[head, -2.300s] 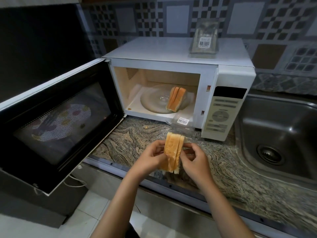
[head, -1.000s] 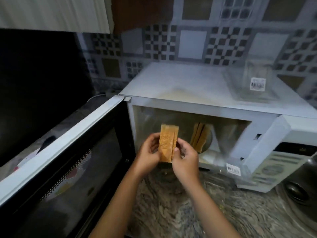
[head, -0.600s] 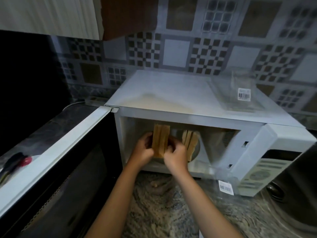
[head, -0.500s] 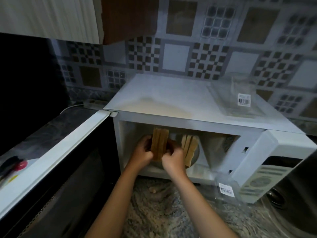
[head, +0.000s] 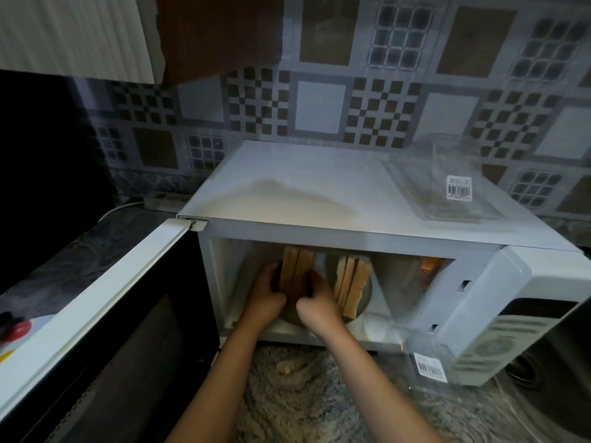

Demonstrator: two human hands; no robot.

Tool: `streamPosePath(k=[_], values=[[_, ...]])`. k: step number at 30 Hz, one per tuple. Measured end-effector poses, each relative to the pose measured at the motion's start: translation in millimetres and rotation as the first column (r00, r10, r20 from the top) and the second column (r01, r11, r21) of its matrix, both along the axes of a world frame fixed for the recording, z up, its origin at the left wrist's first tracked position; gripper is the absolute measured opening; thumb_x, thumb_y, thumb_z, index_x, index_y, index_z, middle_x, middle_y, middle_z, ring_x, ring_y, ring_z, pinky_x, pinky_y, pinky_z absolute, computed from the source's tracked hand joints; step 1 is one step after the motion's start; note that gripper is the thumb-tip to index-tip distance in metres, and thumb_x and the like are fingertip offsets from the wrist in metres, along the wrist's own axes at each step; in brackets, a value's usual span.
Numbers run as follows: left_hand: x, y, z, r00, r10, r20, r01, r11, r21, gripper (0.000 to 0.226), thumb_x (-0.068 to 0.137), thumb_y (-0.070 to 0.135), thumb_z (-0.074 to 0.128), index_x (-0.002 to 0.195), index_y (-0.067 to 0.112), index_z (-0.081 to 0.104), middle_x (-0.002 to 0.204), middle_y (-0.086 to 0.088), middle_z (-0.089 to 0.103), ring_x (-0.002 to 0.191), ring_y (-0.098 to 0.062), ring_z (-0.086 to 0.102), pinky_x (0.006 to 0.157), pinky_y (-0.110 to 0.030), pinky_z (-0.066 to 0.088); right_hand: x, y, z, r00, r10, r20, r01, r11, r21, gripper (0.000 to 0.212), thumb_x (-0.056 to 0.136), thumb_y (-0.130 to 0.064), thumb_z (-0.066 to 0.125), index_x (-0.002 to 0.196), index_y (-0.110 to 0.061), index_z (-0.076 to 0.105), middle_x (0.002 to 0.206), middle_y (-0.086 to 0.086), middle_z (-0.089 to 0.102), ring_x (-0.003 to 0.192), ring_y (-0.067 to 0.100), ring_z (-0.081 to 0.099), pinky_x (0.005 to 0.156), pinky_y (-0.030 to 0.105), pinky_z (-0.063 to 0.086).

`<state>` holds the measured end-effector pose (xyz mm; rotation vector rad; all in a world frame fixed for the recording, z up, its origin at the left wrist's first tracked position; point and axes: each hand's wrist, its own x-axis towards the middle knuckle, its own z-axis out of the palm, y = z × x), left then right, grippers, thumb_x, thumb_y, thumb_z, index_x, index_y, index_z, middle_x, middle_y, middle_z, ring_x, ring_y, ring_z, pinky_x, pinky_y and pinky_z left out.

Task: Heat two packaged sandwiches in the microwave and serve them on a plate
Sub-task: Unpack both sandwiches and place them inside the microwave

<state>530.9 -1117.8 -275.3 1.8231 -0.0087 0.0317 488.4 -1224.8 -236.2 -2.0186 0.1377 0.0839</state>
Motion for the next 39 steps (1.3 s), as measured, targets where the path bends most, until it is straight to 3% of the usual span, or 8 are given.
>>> streamPosePath(k=[6,8,11,15,19,24,32,39], values=[[-10,1,-2,0.996,0.084,-0.006,-0.084,0.996,-0.023,0.056,0.069,-0.011,0.060,0.121,0.005,0.050,0.107,-0.010,0.062,0.102,-0.023,0.060,0.087,-0.032,0.049,-17,1,-5,0.997,0.026,-0.072,-0.029,0.999,-0.032,0.033,0.088,-0.004,0.046,0.119,-0.012,0.056,0.113,0.010,0.062,0.103,0.025,0.057,0.092,0.038,0.049],[-13,1,1,0.989,0.147,-0.015,-0.148,0.988,-0.039,0.059,0.067,-0.012,0.057,0.124,0.002,0.050,0.112,-0.015,0.061,0.106,-0.027,0.059,0.092,-0.037,0.048,-29,1,-3,0.994,0.044,-0.098,-0.048,0.998,-0.036,0.036,0.090,-0.006,0.044,0.124,-0.013,0.053,0.115,0.009,0.059,0.110,0.025,0.055,0.089,0.033,0.047],[-18,0,3,0.967,0.253,-0.015,-0.253,0.967,-0.028,0.055,0.072,-0.016,0.048,0.123,0.003,0.053,0.113,-0.012,0.058,0.109,-0.026,0.056,0.092,-0.033,0.046,-54,3,6,0.984,0.133,-0.122,-0.140,0.989,-0.055,0.051,0.096,-0.016,0.042,0.146,-0.018,0.030,0.141,0.001,0.044,0.134,0.020,0.038,0.097,0.021,0.033],[-32,-3,8,0.939,0.332,0.085,-0.334,0.943,-0.001,0.047,0.076,-0.007,0.053,0.121,0.006,0.056,0.118,-0.015,0.062,0.111,-0.029,0.057,0.094,-0.035,0.046,-93,2,32,0.975,0.206,-0.087,-0.214,0.971,-0.105,0.064,0.099,-0.028,0.043,0.153,-0.027,0.007,0.158,-0.008,0.017,0.142,0.014,0.025,0.112,0.026,0.025],[-55,-11,13,0.923,0.362,0.129,-0.367,0.930,0.020,0.043,0.081,0.000,0.058,0.123,0.008,0.056,0.122,-0.008,0.059,0.114,-0.022,0.054,0.089,-0.024,0.039,-133,-10,59,0.963,0.271,0.011,-0.261,0.935,-0.241,0.061,0.099,-0.036,0.042,0.151,-0.034,0.010,0.157,-0.013,0.017,0.133,0.007,0.029,0.114,0.031,0.024],[-84,-22,7,0.916,0.334,0.221,-0.354,0.934,0.057,0.027,0.082,0.000,0.056,0.108,0.005,0.062,0.106,-0.005,0.063,0.100,-0.016,0.056,0.083,-0.020,0.036,-166,-41,72,0.960,0.243,0.138,-0.141,0.848,-0.512,0.058,0.100,-0.036,0.039,0.151,-0.029,0.011,0.159,-0.012,0.005,0.145,0.006,0.001,0.120,0.034,0.009],[-140,-49,-8,0.961,0.275,0.035,-0.277,0.960,0.053,0.022,0.088,0.008,0.060,0.110,0.008,0.059,0.103,-0.003,0.062,0.100,-0.019,0.060,0.087,-0.027,0.045,-189,-103,58,0.983,0.145,0.111,-0.050,0.798,-0.600,0.055,0.099,-0.046,0.028,0.150,-0.026,0.020,0.160,-0.004,0.011,0.146,0.014,0.005,0.120,0.045,0.006],[-213,-91,-17,0.976,0.183,-0.115,-0.182,0.983,0.014,0.027,0.093,0.029,0.056,0.111,0.011,0.061,0.099,-0.001,0.064,0.094,-0.014,0.061,0.085,-0.028,0.048,-221,-142,22,0.987,0.162,0.022,-0.124,0.829,-0.545,0.053,0.099,-0.051,0.024,0.149,-0.035,0.020,0.161,-0.005,-0.007,0.147,0.017,-0.006,0.118,0.050,0.002]])
